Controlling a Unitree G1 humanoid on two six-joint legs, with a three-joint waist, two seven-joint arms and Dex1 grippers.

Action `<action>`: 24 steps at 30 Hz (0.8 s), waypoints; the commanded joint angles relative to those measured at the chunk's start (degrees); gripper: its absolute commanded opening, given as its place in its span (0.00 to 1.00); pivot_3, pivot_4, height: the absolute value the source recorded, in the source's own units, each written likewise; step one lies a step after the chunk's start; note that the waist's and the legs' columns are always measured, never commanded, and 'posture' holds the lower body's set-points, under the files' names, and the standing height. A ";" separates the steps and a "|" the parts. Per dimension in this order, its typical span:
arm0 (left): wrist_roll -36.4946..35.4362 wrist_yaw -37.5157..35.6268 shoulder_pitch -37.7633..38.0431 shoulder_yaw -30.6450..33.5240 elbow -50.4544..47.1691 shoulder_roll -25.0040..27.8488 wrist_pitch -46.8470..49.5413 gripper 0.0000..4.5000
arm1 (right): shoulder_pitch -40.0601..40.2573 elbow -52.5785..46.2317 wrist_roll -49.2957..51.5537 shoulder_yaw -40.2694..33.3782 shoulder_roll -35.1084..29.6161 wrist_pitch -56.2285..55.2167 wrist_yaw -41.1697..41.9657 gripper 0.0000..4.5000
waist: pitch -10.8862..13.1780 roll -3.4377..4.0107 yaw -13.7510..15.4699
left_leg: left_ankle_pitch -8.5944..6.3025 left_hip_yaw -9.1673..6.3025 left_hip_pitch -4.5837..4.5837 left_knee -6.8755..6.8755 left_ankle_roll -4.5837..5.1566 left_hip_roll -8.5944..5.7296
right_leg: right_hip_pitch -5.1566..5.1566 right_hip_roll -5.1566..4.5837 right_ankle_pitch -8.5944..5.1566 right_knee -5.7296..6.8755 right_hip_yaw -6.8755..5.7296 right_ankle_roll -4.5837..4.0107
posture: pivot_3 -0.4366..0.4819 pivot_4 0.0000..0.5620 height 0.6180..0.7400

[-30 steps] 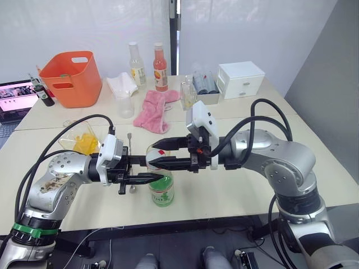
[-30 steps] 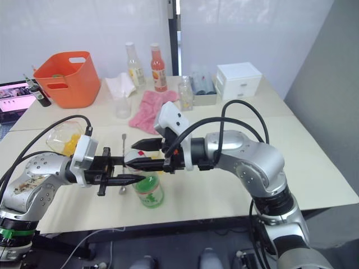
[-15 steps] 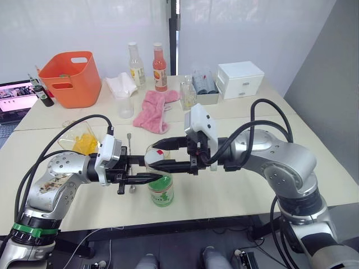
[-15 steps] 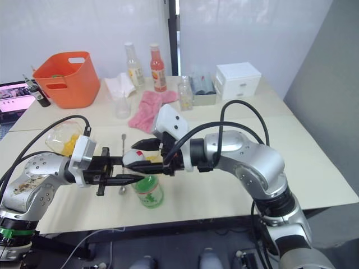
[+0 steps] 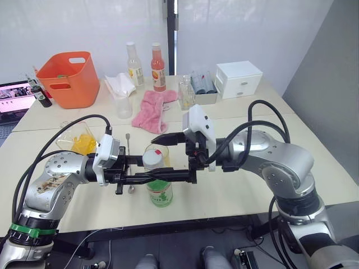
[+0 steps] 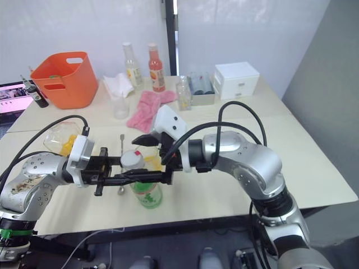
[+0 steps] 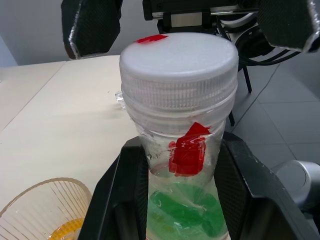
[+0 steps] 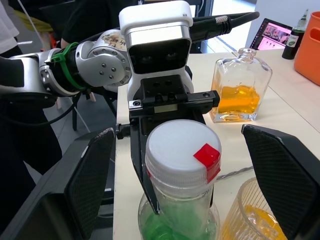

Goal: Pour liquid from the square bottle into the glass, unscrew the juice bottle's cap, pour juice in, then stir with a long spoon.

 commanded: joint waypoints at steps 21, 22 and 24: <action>2.15 -0.25 1.65 -0.25 -1.10 1.96 1.04 0.31 | -4.52 7.57 -2.14 1.36 0.19 -8.70 12.85 0.36 | 0.01 0.01 -0.21 | 0.00 0.01 0.00 -0.02 0.00 0.00 | -0.01 0.00 0.00 -0.01 0.00 0.00 | 0.48 0.27 0.99; 2.18 -0.28 1.72 -0.24 -1.13 2.01 0.98 0.31 | -4.87 8.57 -2.53 1.70 0.05 -9.59 14.33 0.36 | 0.01 0.01 -0.18 | 0.00 0.01 0.00 -0.02 0.00 0.00 | -0.01 0.00 0.00 -0.01 0.00 0.00 | 0.48 0.27 0.99; 2.27 -0.37 2.13 -0.21 -1.30 2.09 0.75 0.31 | -8.49 16.79 -3.20 3.29 1.02 -13.80 23.78 0.36 | 0.01 0.01 -0.33 | 0.00 0.01 0.01 -0.06 0.00 0.03 | -0.02 0.02 -0.02 -0.01 0.00 -0.01 | 0.48 0.27 0.99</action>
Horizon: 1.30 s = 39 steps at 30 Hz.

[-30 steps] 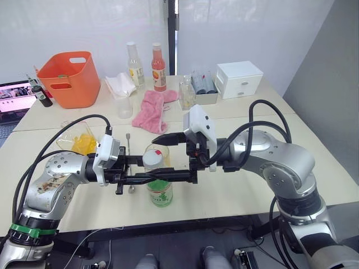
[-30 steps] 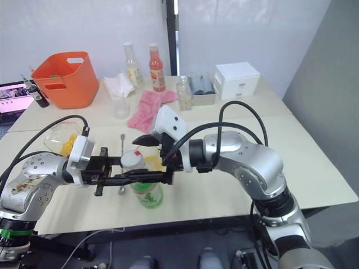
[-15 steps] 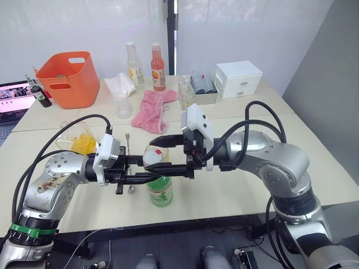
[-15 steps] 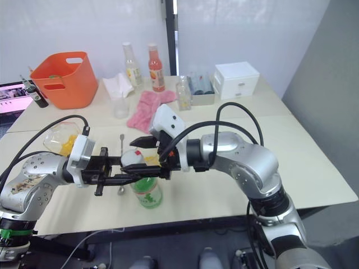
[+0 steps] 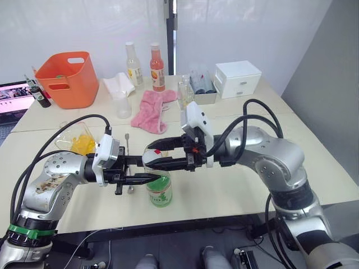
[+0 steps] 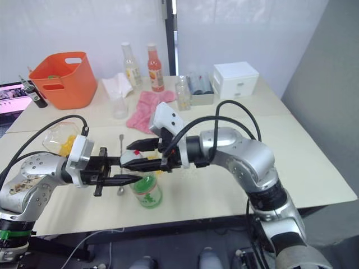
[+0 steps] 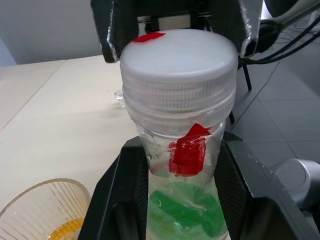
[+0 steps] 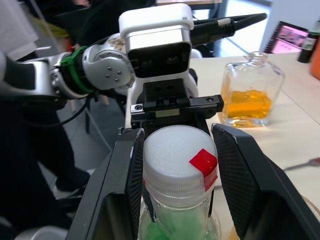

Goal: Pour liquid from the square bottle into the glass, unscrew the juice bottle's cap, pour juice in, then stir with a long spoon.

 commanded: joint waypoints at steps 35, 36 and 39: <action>2.14 0.83 1.99 -0.63 -0.48 1.20 0.62 0.31 | -18.25 21.74 14.84 3.69 -5.85 -14.98 18.25 1.00 | 0.00 0.02 0.54 | 0.00 0.06 0.33 -0.44 -0.01 0.68 | -0.04 0.67 -0.01 0.04 0.02 -0.51 | 0.48 0.27 0.99; 2.14 0.85 1.88 -0.68 -0.42 1.17 0.62 0.31 | -16.84 19.43 14.07 2.45 -5.89 -13.46 15.23 1.00 | 0.00 0.03 0.33 | 0.00 0.06 0.34 -0.44 -0.01 0.67 | -0.05 0.67 -0.02 0.07 0.01 -0.51 | 0.48 0.27 0.99; 2.04 0.82 1.28 -0.88 0.09 0.84 0.70 0.31 | -8.79 6.34 15.51 -2.74 -6.71 -3.56 -3.44 1.00 | 0.00 0.03 0.24 | 0.00 0.07 0.37 -0.47 -0.01 0.70 | -0.06 0.70 -0.02 0.12 0.02 -0.52 | 0.48 0.27 0.99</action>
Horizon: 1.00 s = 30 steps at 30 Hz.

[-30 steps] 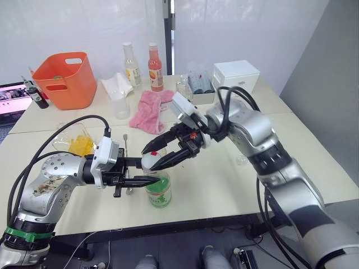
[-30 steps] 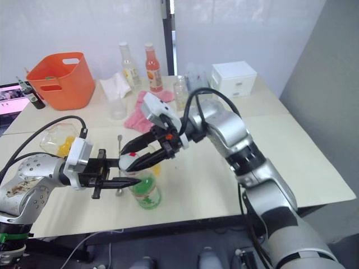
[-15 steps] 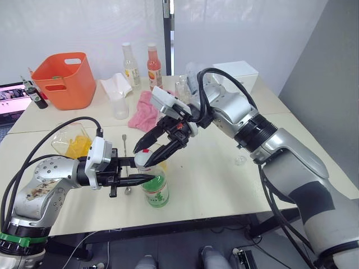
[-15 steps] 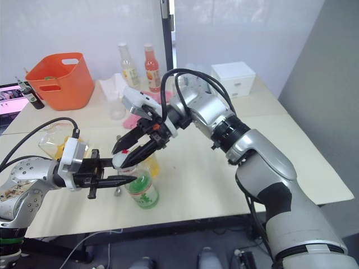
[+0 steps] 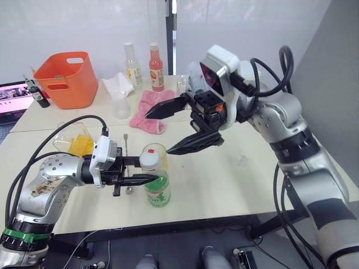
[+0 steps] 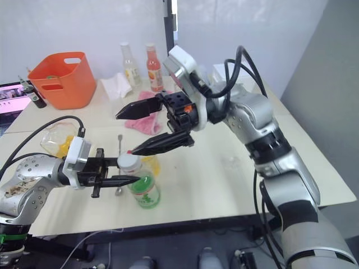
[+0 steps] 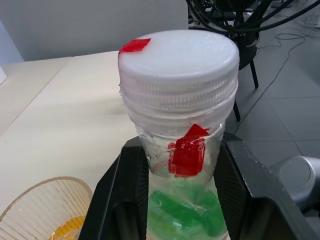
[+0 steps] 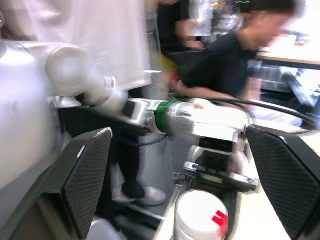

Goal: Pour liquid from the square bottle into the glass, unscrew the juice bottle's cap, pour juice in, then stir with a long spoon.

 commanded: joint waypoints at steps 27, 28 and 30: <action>3.04 -3.92 -1.89 -3.67 4.90 -0.86 -1.29 0.31 | 16.13 -32.09 -1.25 -6.37 4.19 23.10 -38.62 1.00 | 0.00 0.00 1.13 | 0.00 0.01 -0.05 0.06 0.00 -0.01 | 0.04 -0.02 0.00 -0.10 0.01 0.00 | 0.48 0.27 0.99; 3.07 -3.96 -1.84 -3.65 4.92 -0.85 -1.34 0.31 | 16.18 -32.11 -1.34 -6.38 4.31 23.17 -38.58 1.00 | 0.00 0.00 1.12 | 0.00 0.01 -0.05 0.06 0.00 -0.01 | 0.04 -0.02 0.00 -0.10 0.01 0.00 | 0.48 0.27 0.99; 3.09 -4.04 -1.76 -3.61 4.92 -0.84 -1.42 0.31 | 16.26 -32.14 -1.46 -6.41 4.54 23.29 -38.54 1.00 | 0.00 0.00 1.12 | 0.00 0.01 -0.05 0.05 0.01 -0.01 | 0.03 -0.02 0.00 -0.10 0.01 0.00 | 0.48 0.27 0.99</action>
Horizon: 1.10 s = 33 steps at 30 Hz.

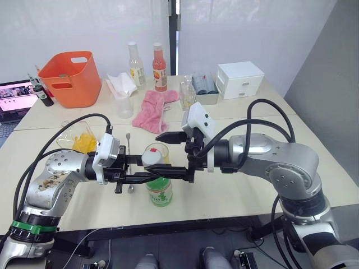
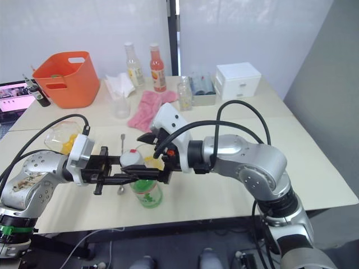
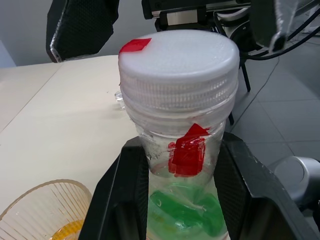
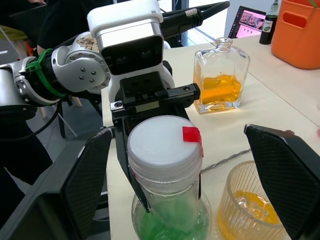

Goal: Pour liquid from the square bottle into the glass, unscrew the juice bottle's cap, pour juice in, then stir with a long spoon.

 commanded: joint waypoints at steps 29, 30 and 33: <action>2.92 -1.26 2.08 -1.26 0.22 1.20 -0.38 0.31 | -12.68 29.04 -15.04 9.58 -1.10 -25.87 49.03 0.37 | 0.00 0.00 -0.56 | 0.00 0.03 0.09 -0.01 0.00 0.01 | 0.07 0.01 0.00 -0.02 0.00 0.01 | 0.48 0.27 0.99; 2.87 -1.13 2.24 -1.17 -0.04 1.24 -0.30 0.31 | -14.69 33.73 -16.75 10.53 -0.01 -28.69 52.91 0.37 | 0.00 0.00 -0.84 | 0.00 0.03 0.09 -0.01 0.00 0.02 | 0.06 0.03 0.00 -0.02 0.00 0.01 | 0.48 0.27 0.99; 2.59 -0.47 3.08 -0.74 -1.27 1.36 0.12 0.31 | -22.10 48.19 -19.35 14.94 3.22 -36.68 62.88 0.37 | 0.01 0.01 -1.44 | 0.00 0.02 0.11 -0.06 0.00 0.04 | 0.04 0.03 0.00 -0.01 0.00 0.00 | 0.48 0.27 0.99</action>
